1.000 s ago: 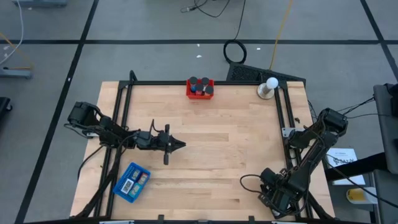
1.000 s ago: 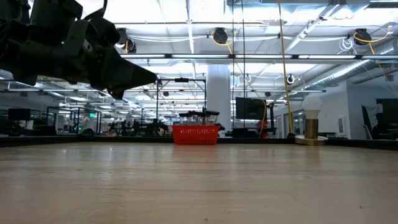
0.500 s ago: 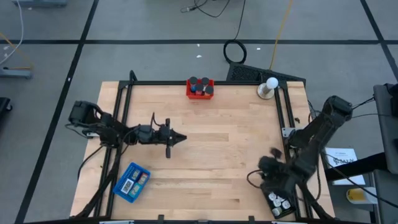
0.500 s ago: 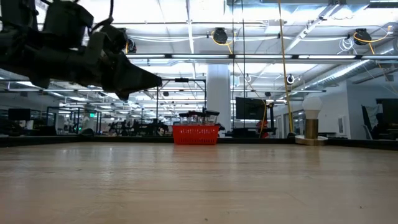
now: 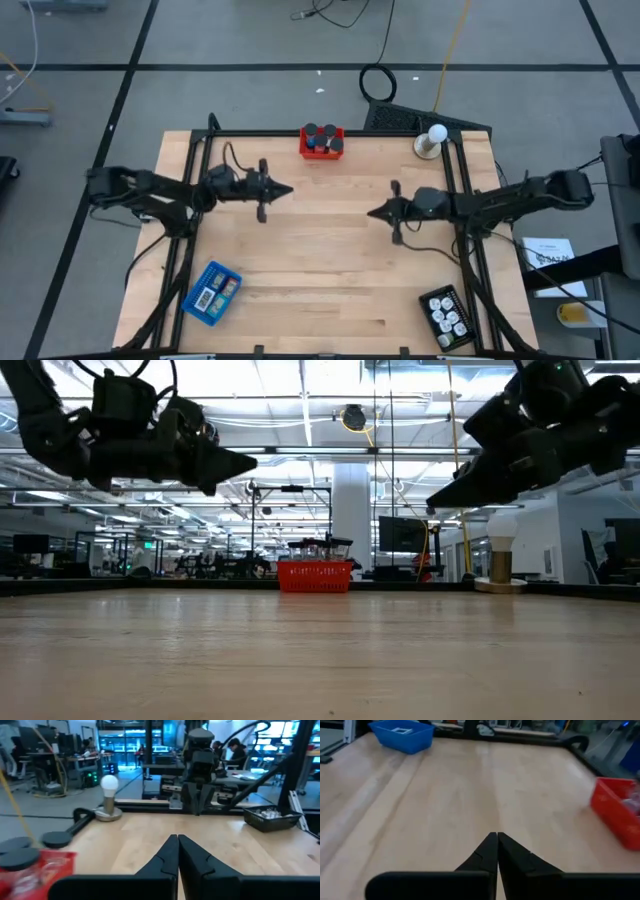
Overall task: Pick & Place Office items
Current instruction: Return to Home Position
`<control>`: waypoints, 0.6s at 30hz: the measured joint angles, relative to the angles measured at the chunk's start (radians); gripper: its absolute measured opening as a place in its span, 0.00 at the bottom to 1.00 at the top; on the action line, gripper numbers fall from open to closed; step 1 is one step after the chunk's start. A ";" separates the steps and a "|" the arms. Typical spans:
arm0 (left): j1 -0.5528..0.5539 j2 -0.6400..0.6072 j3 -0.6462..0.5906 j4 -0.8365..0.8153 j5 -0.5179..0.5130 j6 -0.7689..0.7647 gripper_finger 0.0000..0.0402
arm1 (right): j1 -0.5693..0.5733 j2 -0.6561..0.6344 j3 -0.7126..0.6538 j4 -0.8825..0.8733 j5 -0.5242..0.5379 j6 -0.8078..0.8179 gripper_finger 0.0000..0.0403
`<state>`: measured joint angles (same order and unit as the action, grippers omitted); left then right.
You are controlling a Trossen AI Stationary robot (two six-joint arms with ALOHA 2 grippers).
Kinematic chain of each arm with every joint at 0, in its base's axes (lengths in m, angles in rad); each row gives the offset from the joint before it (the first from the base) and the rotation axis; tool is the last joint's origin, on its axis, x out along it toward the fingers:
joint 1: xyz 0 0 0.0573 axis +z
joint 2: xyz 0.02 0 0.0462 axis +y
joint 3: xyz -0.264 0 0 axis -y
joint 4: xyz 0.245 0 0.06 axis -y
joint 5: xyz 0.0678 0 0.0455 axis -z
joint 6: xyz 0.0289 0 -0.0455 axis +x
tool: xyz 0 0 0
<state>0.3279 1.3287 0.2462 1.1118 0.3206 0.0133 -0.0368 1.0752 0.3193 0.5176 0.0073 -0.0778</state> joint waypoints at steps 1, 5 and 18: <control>0.019 -0.045 0.000 -0.048 0.009 -0.003 0.01 | -0.021 -0.021 -0.013 0.000 -0.013 -0.014 0.00; 0.060 -0.205 0.000 -0.270 0.037 -0.006 0.01 | -0.070 -0.139 -0.056 -0.065 -0.036 -0.068 0.00; 0.110 -0.573 0.000 -0.687 -0.077 0.034 0.04 | -0.256 -0.616 -0.131 -0.357 -0.096 -0.126 0.00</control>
<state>0.4378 0.7560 0.2458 0.4247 0.2431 0.0476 -0.2933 0.4594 0.1886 0.1605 -0.0891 -0.2034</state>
